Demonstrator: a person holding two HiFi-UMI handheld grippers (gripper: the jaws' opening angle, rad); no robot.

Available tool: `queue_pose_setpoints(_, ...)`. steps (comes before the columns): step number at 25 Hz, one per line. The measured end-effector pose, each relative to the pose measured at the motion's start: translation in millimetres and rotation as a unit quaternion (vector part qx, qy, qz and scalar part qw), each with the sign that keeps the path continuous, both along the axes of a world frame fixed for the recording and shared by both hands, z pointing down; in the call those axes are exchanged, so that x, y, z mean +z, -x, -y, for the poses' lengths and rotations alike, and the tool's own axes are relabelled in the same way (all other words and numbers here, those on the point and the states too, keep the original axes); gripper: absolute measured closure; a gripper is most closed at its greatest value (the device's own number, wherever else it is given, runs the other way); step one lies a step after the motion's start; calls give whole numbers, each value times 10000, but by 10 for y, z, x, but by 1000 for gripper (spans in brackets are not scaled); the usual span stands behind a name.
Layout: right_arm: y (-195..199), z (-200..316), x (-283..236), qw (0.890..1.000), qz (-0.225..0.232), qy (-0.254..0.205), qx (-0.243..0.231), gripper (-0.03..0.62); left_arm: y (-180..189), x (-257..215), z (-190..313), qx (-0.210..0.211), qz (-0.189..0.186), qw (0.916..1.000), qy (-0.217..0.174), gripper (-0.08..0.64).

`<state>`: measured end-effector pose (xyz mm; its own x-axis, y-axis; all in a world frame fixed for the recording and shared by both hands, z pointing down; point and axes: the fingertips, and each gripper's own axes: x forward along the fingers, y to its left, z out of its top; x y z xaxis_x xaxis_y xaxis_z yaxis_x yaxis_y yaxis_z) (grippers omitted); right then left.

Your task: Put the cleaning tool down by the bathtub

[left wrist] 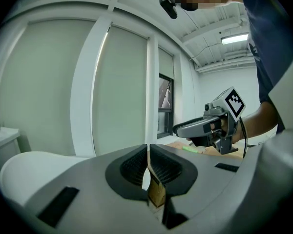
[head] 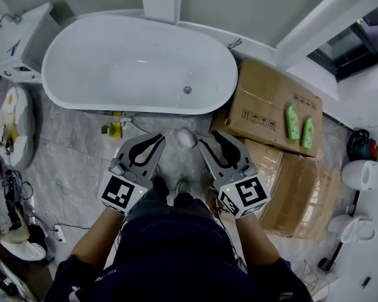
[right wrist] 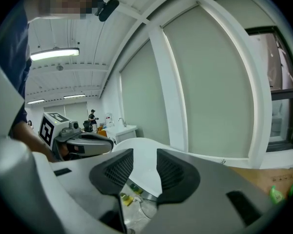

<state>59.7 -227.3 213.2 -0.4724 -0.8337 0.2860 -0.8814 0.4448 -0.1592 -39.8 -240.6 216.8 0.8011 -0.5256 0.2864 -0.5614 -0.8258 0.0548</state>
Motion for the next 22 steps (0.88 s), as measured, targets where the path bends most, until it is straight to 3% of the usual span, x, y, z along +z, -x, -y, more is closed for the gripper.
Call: queue_pose_setpoints(22,-19,26,-443,9984,-86,-545,-112,531,-152,-473,38,-11,-60,9989,-456,518)
